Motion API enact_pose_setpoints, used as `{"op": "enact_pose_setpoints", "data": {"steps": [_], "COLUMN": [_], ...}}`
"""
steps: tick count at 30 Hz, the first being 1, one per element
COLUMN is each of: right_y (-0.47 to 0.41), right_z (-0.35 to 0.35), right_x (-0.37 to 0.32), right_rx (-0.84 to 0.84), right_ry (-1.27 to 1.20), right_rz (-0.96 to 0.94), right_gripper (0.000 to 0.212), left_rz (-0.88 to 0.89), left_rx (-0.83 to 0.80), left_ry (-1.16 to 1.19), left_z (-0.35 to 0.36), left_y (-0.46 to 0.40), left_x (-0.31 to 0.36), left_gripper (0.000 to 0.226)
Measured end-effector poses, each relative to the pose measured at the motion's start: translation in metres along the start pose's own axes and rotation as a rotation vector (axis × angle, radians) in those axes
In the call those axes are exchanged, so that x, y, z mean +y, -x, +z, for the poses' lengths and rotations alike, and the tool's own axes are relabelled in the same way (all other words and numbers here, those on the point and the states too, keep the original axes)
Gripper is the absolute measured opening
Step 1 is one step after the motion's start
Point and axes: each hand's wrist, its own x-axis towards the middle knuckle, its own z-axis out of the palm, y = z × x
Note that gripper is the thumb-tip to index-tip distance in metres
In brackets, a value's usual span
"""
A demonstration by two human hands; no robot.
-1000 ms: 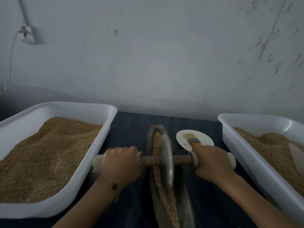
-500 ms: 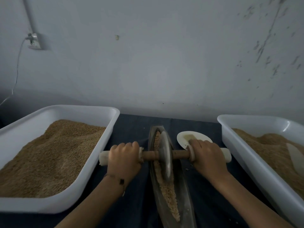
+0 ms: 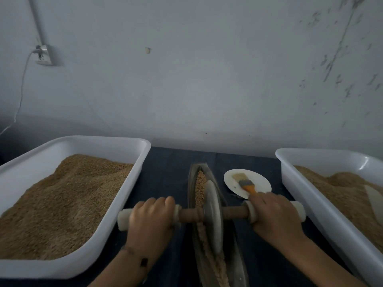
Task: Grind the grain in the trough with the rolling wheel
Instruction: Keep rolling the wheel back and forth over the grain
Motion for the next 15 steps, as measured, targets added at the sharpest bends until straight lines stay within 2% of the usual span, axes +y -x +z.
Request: {"op": "enact_pose_setpoints", "data": {"steps": [2, 4, 6, 10, 12, 15], "right_y": [-0.022, -0.042, -0.054, -0.056, -0.046, -0.022], "right_z": [0.01, 0.022, 0.033, 0.042, 0.041, 0.032], "right_x": [0.005, 0.011, 0.017, 0.018, 0.012, 0.005], "right_rx": [-0.131, -0.278, -0.328, -0.249, -0.125, 0.062], "right_ry": [0.038, -0.013, -0.067, -0.085, -0.036, -0.004], "right_rz": [0.071, 0.176, 0.245, 0.254, 0.187, 0.114], "right_gripper": [0.03, 0.017, 0.011, 0.007, 0.012, 0.017], "left_rz": [-0.067, -0.131, -0.167, -0.17, -0.15, -0.093], "left_rx": [-0.083, -0.076, -0.047, -0.074, -0.086, -0.079], "left_ry": [-0.052, -0.138, -0.188, -0.234, -0.222, -0.162], "left_z": [0.008, 0.016, 0.022, 0.023, 0.019, 0.011], "left_y": [-0.022, -0.043, -0.058, -0.075, -0.072, -0.049], "left_x": [-0.005, -0.007, -0.007, -0.006, -0.007, -0.005], "left_gripper": [0.029, 0.018, 0.017, 0.015, 0.011, 0.017]}}
